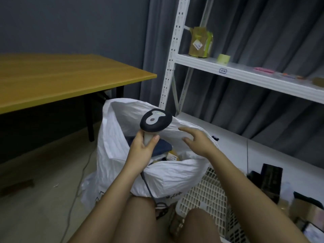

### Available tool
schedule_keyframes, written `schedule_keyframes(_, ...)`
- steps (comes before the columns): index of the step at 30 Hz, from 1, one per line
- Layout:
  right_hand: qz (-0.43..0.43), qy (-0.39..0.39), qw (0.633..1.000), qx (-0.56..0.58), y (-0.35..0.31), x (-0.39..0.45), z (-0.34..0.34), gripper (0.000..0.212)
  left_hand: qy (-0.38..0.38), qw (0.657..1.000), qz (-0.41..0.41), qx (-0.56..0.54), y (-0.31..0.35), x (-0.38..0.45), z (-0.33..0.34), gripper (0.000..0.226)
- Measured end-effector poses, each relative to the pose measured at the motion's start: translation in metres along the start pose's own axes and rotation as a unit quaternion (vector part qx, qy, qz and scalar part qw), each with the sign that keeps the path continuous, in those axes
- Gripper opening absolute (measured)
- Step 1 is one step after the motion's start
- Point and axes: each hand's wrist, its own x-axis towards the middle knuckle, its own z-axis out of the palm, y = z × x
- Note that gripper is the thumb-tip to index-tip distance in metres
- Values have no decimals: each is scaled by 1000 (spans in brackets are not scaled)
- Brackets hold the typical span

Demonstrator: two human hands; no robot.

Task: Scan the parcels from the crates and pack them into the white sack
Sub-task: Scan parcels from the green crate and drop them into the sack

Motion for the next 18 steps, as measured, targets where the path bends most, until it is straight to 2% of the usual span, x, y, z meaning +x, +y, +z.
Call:
schedule_keyframes(4,66,124,983,121,42,-56,-11,27,-46,999,21,17,1,-5,39,28)
schedule_keyframes(8,196,224,936,188,104,-127,-17,18,-114,993,36,24,3,-18,103,39)
schedule_keyframes(14,348,274,867,230,196,-234,-22,16,-198,979,48,11,-1,-43,223,37)
schedule_keyframes(18,435,300,817,230,246,-295,-24,11,-287,957,42,15,-18,-64,292,46)
